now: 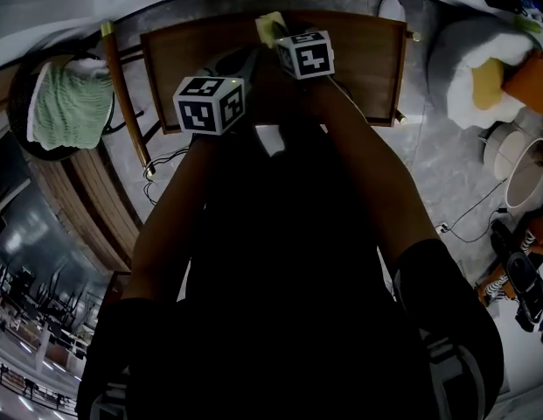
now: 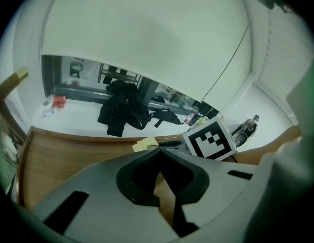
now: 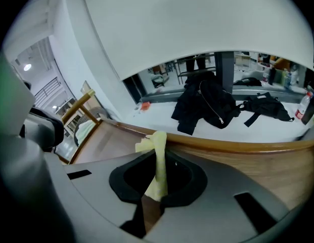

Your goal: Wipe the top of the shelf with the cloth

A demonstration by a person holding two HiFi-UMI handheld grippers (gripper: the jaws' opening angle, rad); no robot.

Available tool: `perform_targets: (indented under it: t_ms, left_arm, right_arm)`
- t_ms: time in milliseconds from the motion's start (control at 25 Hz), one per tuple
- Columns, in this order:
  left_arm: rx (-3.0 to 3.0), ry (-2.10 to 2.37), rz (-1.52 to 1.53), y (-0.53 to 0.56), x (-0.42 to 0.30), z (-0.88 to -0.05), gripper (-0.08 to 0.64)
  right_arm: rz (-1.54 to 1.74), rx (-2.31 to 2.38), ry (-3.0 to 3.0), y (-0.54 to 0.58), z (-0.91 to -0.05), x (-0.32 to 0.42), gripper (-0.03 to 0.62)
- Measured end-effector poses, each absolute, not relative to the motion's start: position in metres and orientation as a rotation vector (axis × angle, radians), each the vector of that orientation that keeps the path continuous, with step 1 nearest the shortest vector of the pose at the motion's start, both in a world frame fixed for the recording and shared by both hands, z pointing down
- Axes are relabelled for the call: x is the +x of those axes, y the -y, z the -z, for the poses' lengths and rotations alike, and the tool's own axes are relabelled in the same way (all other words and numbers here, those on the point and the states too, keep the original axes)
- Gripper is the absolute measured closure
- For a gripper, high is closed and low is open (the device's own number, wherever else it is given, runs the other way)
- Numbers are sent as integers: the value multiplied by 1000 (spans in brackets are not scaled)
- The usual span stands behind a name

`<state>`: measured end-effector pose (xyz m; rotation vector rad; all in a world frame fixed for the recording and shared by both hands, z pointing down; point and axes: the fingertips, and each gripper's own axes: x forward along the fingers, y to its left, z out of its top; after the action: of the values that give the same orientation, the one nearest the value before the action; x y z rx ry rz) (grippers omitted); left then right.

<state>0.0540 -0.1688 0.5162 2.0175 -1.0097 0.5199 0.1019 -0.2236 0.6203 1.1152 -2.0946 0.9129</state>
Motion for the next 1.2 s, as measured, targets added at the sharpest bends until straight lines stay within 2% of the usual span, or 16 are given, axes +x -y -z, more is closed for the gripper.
perform_targets:
  t_ms: [520,1200]
  left_arm:
    - [2081,912,-520,177,141,-513,549]
    - [2096,891,-519,172,170,-506,549]
  right_arm:
    - [-952,1308,1982,234,-617,226,549]
    - [-921,1472,1801,243,-611,352,549]
